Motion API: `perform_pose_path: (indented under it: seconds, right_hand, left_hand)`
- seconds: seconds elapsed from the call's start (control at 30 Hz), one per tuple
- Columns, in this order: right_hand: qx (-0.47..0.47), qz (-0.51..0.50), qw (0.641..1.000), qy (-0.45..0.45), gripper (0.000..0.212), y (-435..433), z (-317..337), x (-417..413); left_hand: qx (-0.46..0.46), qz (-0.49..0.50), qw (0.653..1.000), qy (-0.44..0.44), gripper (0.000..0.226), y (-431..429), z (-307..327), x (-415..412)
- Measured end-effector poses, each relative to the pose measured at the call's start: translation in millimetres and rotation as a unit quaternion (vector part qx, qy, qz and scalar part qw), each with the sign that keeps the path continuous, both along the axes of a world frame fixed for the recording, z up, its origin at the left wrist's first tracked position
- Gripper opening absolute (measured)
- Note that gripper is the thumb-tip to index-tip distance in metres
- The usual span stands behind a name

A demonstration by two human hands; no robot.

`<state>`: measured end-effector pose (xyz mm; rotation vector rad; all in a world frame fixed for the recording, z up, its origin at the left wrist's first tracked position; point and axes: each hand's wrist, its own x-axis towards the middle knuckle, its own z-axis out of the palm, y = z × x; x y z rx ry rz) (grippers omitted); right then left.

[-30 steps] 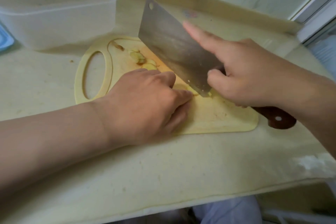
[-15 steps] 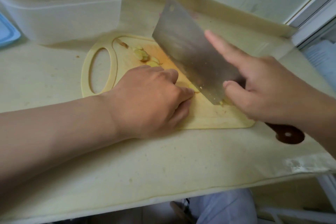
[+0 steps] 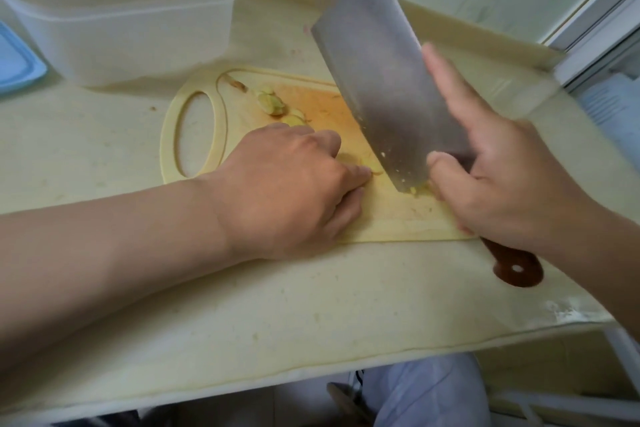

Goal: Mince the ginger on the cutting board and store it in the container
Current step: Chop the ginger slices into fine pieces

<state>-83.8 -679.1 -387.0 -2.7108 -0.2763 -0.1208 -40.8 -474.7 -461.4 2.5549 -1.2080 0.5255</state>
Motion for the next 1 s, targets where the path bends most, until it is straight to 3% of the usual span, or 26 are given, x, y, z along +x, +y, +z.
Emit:
perform_pose_path:
  seconds: [0.27,0.37,0.57,0.67,0.9,1.0]
  right_hand:
    - [-0.102,0.054,0.988,0.104,0.092,17.8,19.9,33.1]
    - [-0.083,0.052,0.991,0.093,0.092,30.8,18.5,49.4]
    - [-0.020,0.013,1.000,-0.011,0.092,13.1,1.2,16.5]
    - [-0.015,0.008,1.000,0.015,0.092,3.9,3.5,-2.0]
    - [-0.104,0.046,0.988,0.106,0.093,16.1,19.5,27.7]
    - [-0.106,0.046,0.988,0.101,0.093,28.4,19.7,42.5]
  left_hand:
    - [0.001,-0.004,1.000,0.000,0.055,0.0,0.3,0.8]
    - [0.004,-0.003,1.000,-0.001,0.055,0.2,0.2,0.7]
    - [-0.002,0.001,1.000,-0.004,0.053,0.9,-0.6,0.5]
    - [-0.004,-0.001,1.000,-0.004,0.053,1.2,-1.3,0.8]
    - [-0.011,0.000,1.000,0.004,0.057,1.5,0.3,-0.2]
    - [-0.012,-0.003,1.000,0.008,0.057,2.2,1.4,-0.7]
